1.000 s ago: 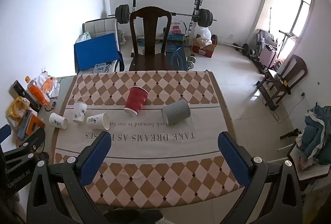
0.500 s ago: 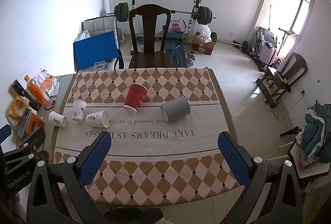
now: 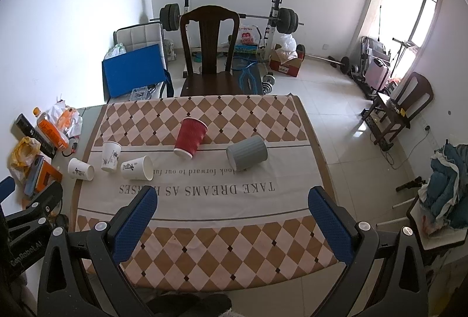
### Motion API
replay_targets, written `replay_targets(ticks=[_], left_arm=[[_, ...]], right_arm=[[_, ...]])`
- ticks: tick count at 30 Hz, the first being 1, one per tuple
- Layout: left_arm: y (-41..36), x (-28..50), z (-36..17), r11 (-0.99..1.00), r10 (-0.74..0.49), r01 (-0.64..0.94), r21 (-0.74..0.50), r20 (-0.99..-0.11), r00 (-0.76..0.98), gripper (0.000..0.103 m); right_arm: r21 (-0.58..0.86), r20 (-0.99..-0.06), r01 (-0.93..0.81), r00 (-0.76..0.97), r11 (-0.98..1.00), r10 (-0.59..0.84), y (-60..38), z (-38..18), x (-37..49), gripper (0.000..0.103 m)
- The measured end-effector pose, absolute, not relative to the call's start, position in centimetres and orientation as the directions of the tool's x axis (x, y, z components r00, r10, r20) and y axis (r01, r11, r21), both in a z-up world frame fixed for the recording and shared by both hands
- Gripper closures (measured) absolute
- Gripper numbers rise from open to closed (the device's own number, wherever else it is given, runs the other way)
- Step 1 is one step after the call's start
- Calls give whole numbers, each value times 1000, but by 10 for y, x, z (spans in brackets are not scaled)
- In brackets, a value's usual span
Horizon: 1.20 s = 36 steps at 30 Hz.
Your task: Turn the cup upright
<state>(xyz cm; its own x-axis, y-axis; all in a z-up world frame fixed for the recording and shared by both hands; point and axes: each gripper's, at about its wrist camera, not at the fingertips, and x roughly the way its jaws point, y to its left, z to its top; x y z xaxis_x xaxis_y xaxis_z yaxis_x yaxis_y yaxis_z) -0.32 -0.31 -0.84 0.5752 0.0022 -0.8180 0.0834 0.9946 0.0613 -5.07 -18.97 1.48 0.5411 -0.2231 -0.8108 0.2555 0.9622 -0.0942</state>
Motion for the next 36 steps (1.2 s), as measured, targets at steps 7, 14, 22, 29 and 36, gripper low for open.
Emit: replay_targets(ticks=[7,14,22,29,36], left_arm=[[-4,-3,-8,995,3,84,62,-818,576,0],[-4,-3,-8,995,3,84,63,-818,575,0],[-5,-3,-7,995,3,82,62,-817,576,0],[-5,-3,-7,995,4,83,64,-816,578,0],[-6,-3,-7,995,3,82,62,-816,579,0]], right_arm=[[-93,-812,257,540,962,-223,-189,16,-51,0],[-94,-812,262,538,960,-226,-189,17,-50,0],[-87,-812,263,540,961,-221,-189,20,-49,0],[-88,-811,263,541,961,-222,-190,21,-51,0],[-87,-811,263,542,961,-222,-190,21,-51,0]])
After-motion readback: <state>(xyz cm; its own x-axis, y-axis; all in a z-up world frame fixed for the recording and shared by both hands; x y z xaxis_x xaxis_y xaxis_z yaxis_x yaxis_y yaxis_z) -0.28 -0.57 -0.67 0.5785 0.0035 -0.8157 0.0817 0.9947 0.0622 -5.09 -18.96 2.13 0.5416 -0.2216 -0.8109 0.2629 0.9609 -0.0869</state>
